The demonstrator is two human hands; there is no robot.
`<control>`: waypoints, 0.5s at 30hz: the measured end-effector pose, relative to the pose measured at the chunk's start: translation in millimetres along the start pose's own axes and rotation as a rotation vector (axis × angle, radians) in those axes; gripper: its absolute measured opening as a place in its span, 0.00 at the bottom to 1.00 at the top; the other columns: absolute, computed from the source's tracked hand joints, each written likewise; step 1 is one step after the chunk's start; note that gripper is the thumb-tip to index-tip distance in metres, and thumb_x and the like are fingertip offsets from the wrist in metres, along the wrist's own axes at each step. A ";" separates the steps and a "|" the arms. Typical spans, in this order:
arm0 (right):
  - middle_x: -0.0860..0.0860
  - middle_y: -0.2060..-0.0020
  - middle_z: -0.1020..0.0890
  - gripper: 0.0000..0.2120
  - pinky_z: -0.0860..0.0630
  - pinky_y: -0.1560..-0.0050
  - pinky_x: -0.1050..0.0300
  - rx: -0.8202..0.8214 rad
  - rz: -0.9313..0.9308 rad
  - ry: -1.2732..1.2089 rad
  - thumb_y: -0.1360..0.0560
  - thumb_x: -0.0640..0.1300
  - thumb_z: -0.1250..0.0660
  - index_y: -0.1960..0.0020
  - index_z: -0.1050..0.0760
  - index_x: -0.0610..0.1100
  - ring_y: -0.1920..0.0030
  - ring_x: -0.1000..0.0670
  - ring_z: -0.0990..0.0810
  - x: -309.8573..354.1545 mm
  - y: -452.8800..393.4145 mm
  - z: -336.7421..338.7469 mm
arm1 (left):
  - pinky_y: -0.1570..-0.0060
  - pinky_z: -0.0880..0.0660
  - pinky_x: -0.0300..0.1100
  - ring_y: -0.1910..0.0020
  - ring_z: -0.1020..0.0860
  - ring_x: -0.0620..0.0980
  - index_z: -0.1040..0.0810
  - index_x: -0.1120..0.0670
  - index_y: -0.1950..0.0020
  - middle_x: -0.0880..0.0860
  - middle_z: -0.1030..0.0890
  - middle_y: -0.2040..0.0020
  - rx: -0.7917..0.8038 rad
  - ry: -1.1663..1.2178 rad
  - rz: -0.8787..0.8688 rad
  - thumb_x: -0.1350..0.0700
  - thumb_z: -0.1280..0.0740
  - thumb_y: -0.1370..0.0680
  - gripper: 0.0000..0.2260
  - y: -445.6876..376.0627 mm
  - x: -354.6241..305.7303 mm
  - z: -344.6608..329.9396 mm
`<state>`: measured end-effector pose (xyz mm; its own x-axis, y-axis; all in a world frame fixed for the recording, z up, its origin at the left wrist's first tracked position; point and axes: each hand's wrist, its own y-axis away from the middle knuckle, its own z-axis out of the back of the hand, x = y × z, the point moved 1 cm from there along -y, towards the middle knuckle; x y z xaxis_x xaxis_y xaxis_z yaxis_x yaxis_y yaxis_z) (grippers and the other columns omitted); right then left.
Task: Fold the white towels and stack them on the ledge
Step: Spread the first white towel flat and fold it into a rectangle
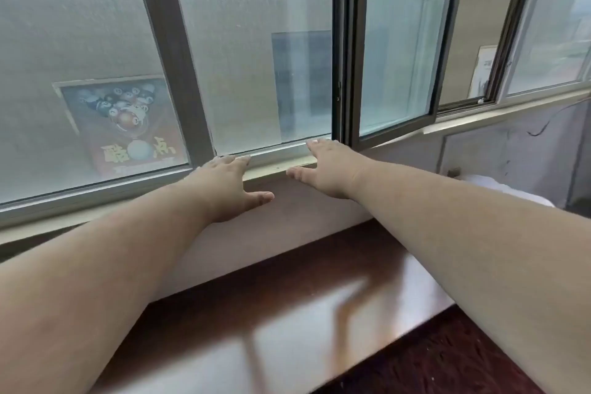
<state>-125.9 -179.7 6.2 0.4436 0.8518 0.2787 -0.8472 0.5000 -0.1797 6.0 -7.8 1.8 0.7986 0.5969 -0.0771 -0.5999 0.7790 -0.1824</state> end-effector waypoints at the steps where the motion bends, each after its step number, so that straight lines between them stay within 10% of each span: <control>1: 0.47 0.20 0.45 0.44 0.50 0.22 0.48 -0.013 -0.004 -0.009 0.24 0.70 0.42 0.19 0.50 0.46 0.20 0.47 0.50 -9.7 4.9 4.0 | 0.27 0.45 0.47 0.23 0.44 0.51 0.47 0.48 0.21 0.50 0.42 0.22 0.000 0.009 -0.017 0.27 0.38 0.29 0.44 -3.8 -10.3 -1.4; 9: 0.48 0.40 0.19 0.18 0.26 0.40 0.52 -0.421 -0.133 -0.136 0.22 0.56 0.35 0.36 0.22 0.48 0.39 0.46 0.23 -131.1 57.1 43.6 | 0.42 0.30 0.45 0.38 0.25 0.54 0.28 0.45 0.31 0.50 0.24 0.34 -0.292 0.180 -0.215 0.42 0.37 0.22 0.20 -30.2 -139.7 -11.5; 15: 0.52 0.52 0.17 0.11 0.24 0.46 0.54 -0.496 -0.265 -0.220 0.22 0.52 0.34 0.44 0.20 0.48 0.49 0.49 0.21 -263.4 130.5 65.2 | 0.51 0.30 0.44 0.45 0.22 0.54 0.26 0.42 0.35 0.51 0.23 0.38 -0.274 0.255 -0.328 0.42 0.37 0.23 0.17 -42.1 -280.8 -55.0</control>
<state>-372.4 -349.1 -29.2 0.5052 0.6627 0.5529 -0.4555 0.7489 -0.4814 -190.3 -218.8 -22.8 0.9502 0.2360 -0.2034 -0.3072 0.8184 -0.4857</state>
